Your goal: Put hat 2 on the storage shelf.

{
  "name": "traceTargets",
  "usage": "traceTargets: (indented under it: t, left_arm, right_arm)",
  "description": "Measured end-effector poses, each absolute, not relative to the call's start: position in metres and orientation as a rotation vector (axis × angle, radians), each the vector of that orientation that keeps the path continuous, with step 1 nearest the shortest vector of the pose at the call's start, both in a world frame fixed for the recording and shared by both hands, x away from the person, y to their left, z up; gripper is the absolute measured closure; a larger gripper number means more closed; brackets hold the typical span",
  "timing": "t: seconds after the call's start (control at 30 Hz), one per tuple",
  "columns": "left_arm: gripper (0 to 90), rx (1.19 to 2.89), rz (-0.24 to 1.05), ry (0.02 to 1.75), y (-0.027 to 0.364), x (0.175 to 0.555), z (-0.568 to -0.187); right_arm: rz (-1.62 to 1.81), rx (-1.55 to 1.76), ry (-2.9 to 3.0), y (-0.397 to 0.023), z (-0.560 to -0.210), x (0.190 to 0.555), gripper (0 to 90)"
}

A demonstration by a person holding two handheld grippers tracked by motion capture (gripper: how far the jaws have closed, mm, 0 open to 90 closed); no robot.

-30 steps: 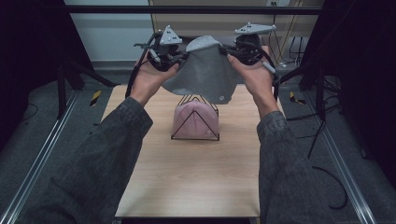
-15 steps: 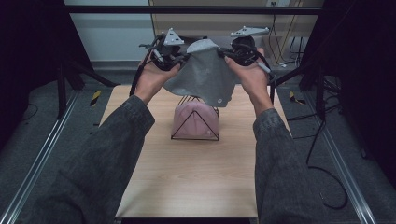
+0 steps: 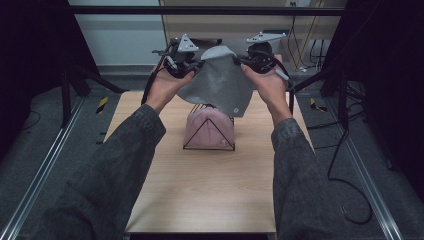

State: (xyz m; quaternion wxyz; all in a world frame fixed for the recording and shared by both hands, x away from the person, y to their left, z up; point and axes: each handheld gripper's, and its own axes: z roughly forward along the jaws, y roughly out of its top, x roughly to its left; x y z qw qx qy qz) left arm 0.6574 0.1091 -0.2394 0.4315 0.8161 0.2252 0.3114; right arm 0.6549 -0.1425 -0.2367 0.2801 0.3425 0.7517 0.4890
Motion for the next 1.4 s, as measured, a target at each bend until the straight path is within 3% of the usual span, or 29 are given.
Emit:
traceTargets:
  t: [0.7, 1.4]
  left_arm:
    - [89.6, 2.049, 0.77, 0.577, 0.115, 0.649, -0.26]
    - [89.6, 2.088, 0.705, 0.634, 0.124, 0.633, -0.308]
  right_arm:
    - [1.298, 0.903, 2.04, -0.135, -0.25, 0.645, 86.4]
    - [1.24, 0.926, 2.126, -0.122, -0.304, 0.633, 86.1]
